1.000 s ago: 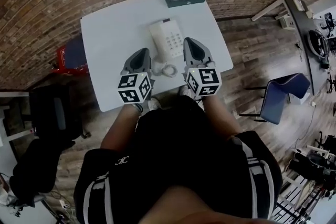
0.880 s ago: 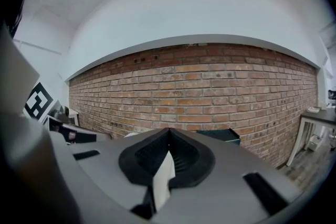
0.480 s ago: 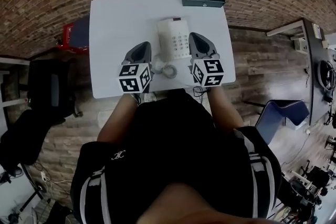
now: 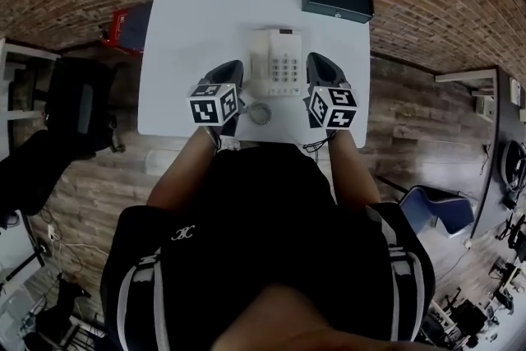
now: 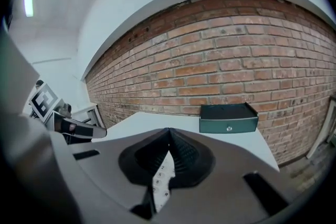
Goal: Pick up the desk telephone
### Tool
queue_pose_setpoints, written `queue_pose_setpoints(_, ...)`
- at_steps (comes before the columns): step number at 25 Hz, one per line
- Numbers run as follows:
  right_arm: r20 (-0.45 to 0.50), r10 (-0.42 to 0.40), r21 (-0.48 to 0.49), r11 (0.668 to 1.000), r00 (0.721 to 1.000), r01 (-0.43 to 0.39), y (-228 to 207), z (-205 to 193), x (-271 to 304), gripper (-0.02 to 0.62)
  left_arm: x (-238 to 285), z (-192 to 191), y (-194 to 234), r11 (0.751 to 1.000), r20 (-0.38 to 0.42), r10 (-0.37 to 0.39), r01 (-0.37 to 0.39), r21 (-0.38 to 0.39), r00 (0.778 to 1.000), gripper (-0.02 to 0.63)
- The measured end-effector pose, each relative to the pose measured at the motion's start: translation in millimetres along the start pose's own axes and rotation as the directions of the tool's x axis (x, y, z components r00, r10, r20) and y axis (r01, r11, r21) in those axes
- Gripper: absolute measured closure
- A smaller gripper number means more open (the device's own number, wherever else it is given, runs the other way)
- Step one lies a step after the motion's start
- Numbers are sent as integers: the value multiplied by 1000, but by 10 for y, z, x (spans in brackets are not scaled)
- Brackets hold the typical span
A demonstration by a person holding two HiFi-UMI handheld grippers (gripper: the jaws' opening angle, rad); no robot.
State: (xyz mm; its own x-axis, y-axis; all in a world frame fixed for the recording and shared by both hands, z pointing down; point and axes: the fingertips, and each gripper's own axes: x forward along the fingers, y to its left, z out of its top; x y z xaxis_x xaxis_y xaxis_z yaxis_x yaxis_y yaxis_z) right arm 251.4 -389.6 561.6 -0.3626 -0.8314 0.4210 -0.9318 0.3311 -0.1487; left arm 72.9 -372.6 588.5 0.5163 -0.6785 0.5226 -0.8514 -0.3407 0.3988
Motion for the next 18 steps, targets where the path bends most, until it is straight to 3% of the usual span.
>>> queue_pose_setpoints(3,-19,30,29,999,999,-29,-64,-106,136,597,107,-57,63,999,-27,-24,23,-45,999,597)
queue_pose_setpoints(4,-26,46,38,998,999,-45,-77,-139,179,595,145,-75,68,997,-35,-45,43,-68,998,541)
queue_pose_setpoints(5,-35,70,50,996,997,-68,-83,-176,224,573,185,-90,65,993,-40,-71,67,-94,997,444)
queue_pose_setpoints(6,-48,100,69,993,994,-96,-83,-216,271,510,228,-105,65,989,-44,-94,88,-120,995,372)
queue_pose_setpoints(8,-75,161,118,981,984,-151,-77,-300,363,463,312,-140,88,979,-49,-125,115,-171,991,299)
queue_pose_setpoints(12,-114,258,231,946,960,-226,-71,-447,523,380,471,-230,144,945,-59,-189,165,-284,980,263)
queue_pose_setpoints(18,-174,299,338,913,938,-229,-159,-641,761,362,706,-399,229,899,-103,-262,204,-387,959,238)
